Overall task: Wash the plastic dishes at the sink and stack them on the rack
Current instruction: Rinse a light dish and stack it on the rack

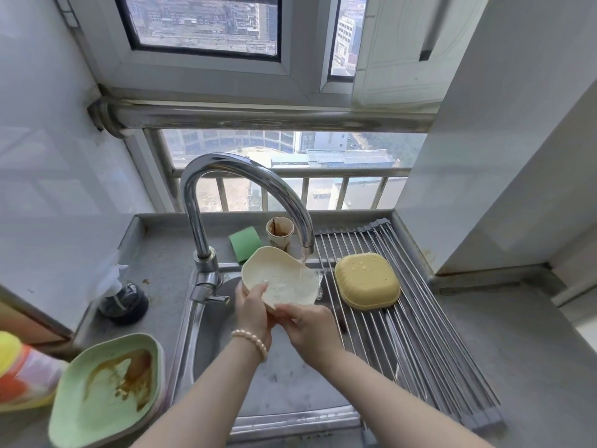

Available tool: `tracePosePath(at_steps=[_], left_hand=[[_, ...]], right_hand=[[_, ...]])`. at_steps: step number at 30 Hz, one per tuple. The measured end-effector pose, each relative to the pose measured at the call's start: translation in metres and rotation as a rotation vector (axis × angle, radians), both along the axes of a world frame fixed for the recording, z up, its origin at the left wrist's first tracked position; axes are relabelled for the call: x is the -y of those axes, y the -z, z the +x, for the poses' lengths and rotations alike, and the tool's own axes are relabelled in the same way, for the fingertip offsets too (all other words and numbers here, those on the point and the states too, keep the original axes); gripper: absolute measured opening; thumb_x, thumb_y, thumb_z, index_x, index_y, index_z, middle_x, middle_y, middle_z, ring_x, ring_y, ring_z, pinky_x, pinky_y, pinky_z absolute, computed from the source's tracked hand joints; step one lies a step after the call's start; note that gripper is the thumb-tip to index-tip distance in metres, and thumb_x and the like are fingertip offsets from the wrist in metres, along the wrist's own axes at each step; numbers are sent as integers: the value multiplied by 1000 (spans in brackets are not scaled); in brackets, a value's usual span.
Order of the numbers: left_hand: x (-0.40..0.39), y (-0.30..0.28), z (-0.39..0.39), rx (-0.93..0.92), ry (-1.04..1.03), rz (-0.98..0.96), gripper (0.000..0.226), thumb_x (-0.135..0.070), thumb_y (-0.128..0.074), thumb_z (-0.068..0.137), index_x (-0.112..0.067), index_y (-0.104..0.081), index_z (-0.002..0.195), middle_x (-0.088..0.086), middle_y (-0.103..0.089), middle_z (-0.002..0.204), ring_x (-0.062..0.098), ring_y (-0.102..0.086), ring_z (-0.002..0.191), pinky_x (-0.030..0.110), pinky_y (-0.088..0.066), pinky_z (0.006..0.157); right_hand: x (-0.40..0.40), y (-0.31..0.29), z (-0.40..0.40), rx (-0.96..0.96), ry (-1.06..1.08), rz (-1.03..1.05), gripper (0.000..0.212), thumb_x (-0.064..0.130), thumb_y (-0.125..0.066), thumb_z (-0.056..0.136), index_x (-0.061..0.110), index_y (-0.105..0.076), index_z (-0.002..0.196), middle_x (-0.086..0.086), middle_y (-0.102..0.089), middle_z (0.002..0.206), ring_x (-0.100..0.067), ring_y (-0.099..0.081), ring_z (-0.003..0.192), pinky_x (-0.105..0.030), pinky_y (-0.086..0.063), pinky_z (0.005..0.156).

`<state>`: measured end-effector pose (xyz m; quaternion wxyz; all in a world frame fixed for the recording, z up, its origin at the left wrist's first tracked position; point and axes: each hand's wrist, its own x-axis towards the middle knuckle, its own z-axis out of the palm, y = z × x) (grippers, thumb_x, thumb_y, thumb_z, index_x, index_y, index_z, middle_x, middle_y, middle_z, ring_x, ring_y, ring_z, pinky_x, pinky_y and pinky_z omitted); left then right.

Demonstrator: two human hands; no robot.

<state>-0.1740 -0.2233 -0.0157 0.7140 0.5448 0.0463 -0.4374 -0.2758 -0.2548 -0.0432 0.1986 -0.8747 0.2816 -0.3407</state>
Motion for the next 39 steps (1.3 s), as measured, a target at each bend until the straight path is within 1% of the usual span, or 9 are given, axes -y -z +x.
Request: tracePosePath(at_steps=[4, 8, 12, 15, 18, 22, 26, 31, 39], left_hand=[[-1, -5, 21, 265, 170, 149, 42, -21, -38, 99, -44, -40, 135, 9, -56, 117, 35, -61, 98, 48, -57, 65], [-4, -8, 29, 149, 272, 184, 29, -24, -35, 101, -26, -46, 128, 17, -61, 110, 35, -62, 86, 44, -56, 56], [-2, -12, 23, -143, 337, 185, 38, -30, -39, 100, -1, -53, 120, 21, -66, 100, 32, -65, 82, 38, -59, 55], [14, -10, 14, -191, 300, 118, 57, -44, -56, 89, 2, -52, 122, 21, -66, 108, 33, -65, 91, 40, -57, 77], [33, -19, 1, 113, 203, 147, 52, -52, -60, 86, -7, -54, 111, 13, -64, 99, 28, -63, 85, 38, -54, 76], [45, -23, -16, 772, 324, 281, 80, -70, -62, 70, -23, -47, 133, 8, -45, 137, 26, -46, 121, 44, -41, 103], [38, -15, -30, 1648, 455, 436, 88, -85, -27, 70, -26, -53, 131, 9, -43, 139, 34, -33, 135, 56, -27, 109], [38, -16, -8, 2151, 850, 317, 70, -61, 3, 90, -36, -26, 148, 9, -28, 155, 33, -34, 135, 61, -12, 113], [48, -35, 12, 1764, 1052, 762, 67, -69, -29, 90, -14, -49, 122, 11, -60, 118, 27, -59, 107, 37, -44, 87]], right_hand=[[13, 8, -25, -174, -91, -78, 45, 58, -51, 87, 20, -74, 87, 7, -74, 89, -13, -68, 90, -33, -50, 88], [34, -4, -42, -435, -67, 114, 88, 86, -26, 69, 21, -68, 111, 5, -58, 132, -13, -38, 134, -42, -7, 116], [33, -13, -36, -18, 63, 357, 85, 90, -44, 61, 11, -68, 79, -3, -67, 98, -11, -53, 103, -26, -38, 91], [33, -26, -27, 227, 213, 522, 70, 80, -59, 59, 13, -43, 53, 0, -42, 58, -12, -36, 59, -24, -30, 57], [33, -38, -21, 393, 320, 863, 64, 71, -69, 58, 14, -42, 56, 0, -40, 54, -12, -38, 53, -19, -29, 49], [37, -41, -13, 536, 546, 1203, 57, 63, -58, 81, 7, -60, 71, -7, -68, 77, -24, -65, 75, -38, -54, 70], [48, -35, -6, 546, 674, 1284, 55, 58, -47, 92, 6, -63, 89, -6, -65, 85, -25, -62, 84, -36, -52, 77], [56, -23, -7, 412, 748, 1335, 64, 55, -37, 97, -2, -57, 116, -16, -64, 112, -35, -60, 106, -45, -48, 97], [79, 33, 6, 113, 664, 1334, 89, 70, -37, 60, 5, -64, 114, -16, -64, 115, -34, -58, 107, -48, -47, 97]])
